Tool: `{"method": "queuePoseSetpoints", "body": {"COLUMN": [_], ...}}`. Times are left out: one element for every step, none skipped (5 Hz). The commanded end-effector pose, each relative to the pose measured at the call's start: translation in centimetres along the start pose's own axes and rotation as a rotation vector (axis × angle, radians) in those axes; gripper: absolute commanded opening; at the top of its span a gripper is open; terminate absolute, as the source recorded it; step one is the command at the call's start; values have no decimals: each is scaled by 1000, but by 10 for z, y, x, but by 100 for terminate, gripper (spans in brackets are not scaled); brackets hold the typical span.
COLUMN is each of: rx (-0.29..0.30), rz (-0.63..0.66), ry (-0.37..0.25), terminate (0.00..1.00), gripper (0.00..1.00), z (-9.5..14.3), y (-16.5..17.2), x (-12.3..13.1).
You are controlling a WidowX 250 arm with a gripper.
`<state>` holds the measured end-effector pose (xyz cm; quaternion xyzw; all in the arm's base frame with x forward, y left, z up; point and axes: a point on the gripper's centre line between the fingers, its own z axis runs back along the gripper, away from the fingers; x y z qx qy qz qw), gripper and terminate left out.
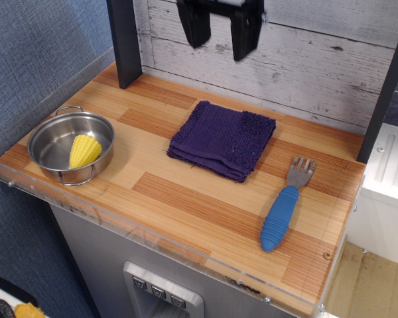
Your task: Move the purple cloth straight up
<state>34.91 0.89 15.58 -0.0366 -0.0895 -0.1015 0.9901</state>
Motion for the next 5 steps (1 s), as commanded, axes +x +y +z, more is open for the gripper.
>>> {"method": "queuePoseSetpoints", "body": {"rx": [57,61,74,38,38], "rz": [20,47,84,133,133], "ry": [-47,-37,-18,59,59], "terminate": [0,0,0,0,100], "gripper": [100,100,100,100,100], "z": [53,60,60,59,59], "y": [-15,-19,-20,-19,-19], "x": [-25,-37,-42,-49,-49]}}
